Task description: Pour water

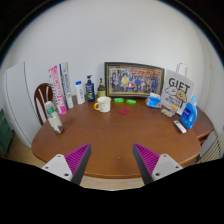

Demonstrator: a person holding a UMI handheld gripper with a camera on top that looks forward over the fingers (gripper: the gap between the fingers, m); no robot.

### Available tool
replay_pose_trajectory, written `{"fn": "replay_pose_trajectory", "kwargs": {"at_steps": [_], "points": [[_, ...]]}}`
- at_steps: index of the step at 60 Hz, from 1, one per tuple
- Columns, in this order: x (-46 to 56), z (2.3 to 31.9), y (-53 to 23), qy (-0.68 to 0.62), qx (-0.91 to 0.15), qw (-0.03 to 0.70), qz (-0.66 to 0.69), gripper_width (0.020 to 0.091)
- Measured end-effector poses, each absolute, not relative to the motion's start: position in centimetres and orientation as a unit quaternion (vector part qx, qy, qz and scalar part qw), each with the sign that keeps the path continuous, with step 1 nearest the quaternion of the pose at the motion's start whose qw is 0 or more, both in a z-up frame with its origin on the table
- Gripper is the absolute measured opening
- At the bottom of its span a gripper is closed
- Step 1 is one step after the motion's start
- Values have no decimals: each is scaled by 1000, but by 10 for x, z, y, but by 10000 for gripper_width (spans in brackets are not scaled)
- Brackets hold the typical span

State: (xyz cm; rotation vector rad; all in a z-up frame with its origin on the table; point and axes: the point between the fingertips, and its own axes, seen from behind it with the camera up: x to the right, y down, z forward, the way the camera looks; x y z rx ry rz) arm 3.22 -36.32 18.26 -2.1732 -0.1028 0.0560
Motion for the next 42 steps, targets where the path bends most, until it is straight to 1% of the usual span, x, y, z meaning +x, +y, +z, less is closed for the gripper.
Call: {"fn": "replay_pose_trajectory", "kwargs": {"at_steps": [12, 23, 31, 42], "points": [[-98, 177, -353, -75, -871, 483, 53, 858], [-221, 165, -322, -114, -847, 510, 95, 862], [-278, 146, -282, -126, -833, 528, 103, 858], [-309, 109, -220, -134, -824, 543, 91, 858]]}}
